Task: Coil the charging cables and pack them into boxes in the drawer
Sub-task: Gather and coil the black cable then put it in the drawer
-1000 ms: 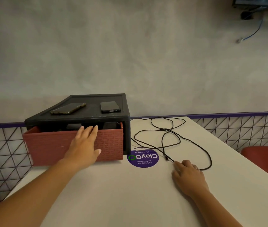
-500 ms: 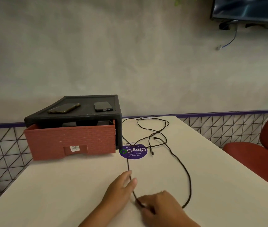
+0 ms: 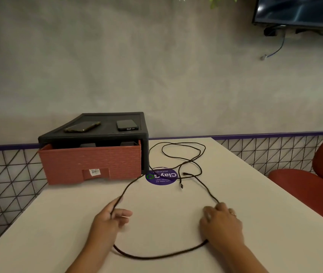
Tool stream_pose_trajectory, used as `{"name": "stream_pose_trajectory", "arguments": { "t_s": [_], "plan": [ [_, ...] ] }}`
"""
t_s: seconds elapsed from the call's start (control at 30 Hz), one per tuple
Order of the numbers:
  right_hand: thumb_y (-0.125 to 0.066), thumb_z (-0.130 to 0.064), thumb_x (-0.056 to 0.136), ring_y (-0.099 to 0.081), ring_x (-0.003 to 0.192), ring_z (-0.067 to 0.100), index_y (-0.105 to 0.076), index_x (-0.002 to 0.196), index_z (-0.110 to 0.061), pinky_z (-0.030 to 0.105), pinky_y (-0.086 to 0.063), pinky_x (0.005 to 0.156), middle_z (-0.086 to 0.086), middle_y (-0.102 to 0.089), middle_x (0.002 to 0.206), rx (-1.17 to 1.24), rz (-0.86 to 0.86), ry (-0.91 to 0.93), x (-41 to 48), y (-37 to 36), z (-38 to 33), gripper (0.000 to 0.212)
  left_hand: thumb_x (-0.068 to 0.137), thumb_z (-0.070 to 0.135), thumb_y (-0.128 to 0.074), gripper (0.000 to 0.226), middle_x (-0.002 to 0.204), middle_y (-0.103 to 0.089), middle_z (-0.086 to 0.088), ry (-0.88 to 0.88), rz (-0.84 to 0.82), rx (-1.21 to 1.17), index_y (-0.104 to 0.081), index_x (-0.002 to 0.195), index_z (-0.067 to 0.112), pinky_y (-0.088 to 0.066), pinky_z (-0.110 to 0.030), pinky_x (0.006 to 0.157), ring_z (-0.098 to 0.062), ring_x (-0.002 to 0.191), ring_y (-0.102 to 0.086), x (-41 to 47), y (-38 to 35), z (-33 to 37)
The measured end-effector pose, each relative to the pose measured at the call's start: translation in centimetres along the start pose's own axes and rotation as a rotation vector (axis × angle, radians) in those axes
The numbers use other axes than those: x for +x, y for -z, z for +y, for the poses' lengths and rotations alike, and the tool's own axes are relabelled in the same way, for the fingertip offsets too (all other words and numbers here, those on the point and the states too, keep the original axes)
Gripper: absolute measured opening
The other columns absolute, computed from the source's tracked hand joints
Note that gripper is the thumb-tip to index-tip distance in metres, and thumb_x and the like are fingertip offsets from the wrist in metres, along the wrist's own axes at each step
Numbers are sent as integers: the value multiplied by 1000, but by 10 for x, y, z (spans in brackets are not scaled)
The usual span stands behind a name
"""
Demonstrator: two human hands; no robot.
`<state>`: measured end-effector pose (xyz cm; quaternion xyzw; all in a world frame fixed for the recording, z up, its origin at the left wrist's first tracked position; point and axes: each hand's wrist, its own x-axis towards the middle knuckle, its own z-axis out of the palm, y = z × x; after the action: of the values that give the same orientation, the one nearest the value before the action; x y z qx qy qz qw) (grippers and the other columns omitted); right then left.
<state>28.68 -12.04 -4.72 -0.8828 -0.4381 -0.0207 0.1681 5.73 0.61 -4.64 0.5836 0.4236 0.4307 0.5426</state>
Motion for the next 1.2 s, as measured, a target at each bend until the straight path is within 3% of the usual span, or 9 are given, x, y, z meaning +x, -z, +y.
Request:
{"name": "stream_pose_trajectory", "arguments": {
  "t_s": [0.17, 0.37, 0.47, 0.6, 0.73, 0.83, 0.93, 1.03, 1.2],
  "plan": [
    [-38, -32, 88, -43, 111, 19, -57, 109, -28, 33, -35, 91, -4, -47, 110, 24, 4, -88, 9, 2, 20, 28, 79, -26, -35, 57, 79, -64, -12, 17, 158, 173, -56, 121, 7, -45, -13, 58, -19, 70, -54, 20, 58, -4],
    [-44, -30, 91, -41, 118, 16, -45, 133, -32, 26, -32, 100, -7, -45, 126, 53, 4, 173, 28, 1, 19, 42, 86, -14, -43, 44, 86, -67, -4, -66, 243, 516, -61, 120, 9, -38, -29, 72, -26, 86, -57, 37, 100, -15],
    [-47, -29, 90, -37, 123, 19, -36, 140, -32, 26, -34, 100, -5, -37, 134, 129, -131, 218, 44, 0, 7, 51, 90, -2, -43, 46, 108, -64, -1, -154, 193, 822, -54, 129, 18, -40, -34, 81, -23, 97, -50, 40, 99, -19],
    [-53, -41, 88, -34, 129, 26, -24, 145, -31, 31, -35, 101, 1, -27, 145, 129, -211, 218, 71, -3, -18, 64, 96, 28, -39, 46, 138, -45, 8, -158, 76, 1167, -34, 142, 31, -35, -31, 96, -18, 119, -37, 45, 90, -14],
    [-50, -50, 87, -33, 131, 28, -23, 145, -22, 37, -35, 101, 0, -29, 147, 92, -215, 191, 104, -19, -41, 70, 97, 43, -33, 46, 144, -33, 16, -141, 45, 1233, -26, 143, 39, -30, -31, 101, -13, 130, -29, 54, 86, -12],
    [-45, -46, 90, -33, 131, 27, -26, 144, -23, 37, -37, 101, 0, -38, 142, 41, -189, 183, 126, -30, -46, 61, 96, 48, -33, 47, 146, -30, 19, -137, 37, 1216, -26, 142, 42, -27, -32, 104, -10, 133, -25, 62, 87, -15],
    [-38, -26, 95, -40, 122, 25, -35, 140, -30, 33, -41, 95, 2, -47, 128, 6, -130, 197, 139, -36, -39, 46, 95, 51, -33, 48, 146, -29, 20, -161, 55, 1214, -27, 142, 42, -25, -32, 105, -9, 134, -23, 70, 89, -18],
    [-42, -11, 91, -52, 106, 25, -54, 126, -25, 31, -44, 86, 0, -45, 106, 88, -45, 100, 146, -36, -14, 40, 95, 52, -32, 50, 147, -28, 21, -171, 65, 1231, -27, 143, 39, -25, -30, 106, -7, 135, -22, 81, 92, -21],
    [-45, 11, 79, -53, 106, 35, -60, 122, -7, 33, -40, 89, 16, -52, 115, 310, 210, -189, 145, -18, 48, 49, 96, 46, -32, 44, 144, -32, 20, -174, 94, 1205, -34, 140, 39, -27, -32, 105, -9, 132, -26, 91, 96, -26]
  ]
}}
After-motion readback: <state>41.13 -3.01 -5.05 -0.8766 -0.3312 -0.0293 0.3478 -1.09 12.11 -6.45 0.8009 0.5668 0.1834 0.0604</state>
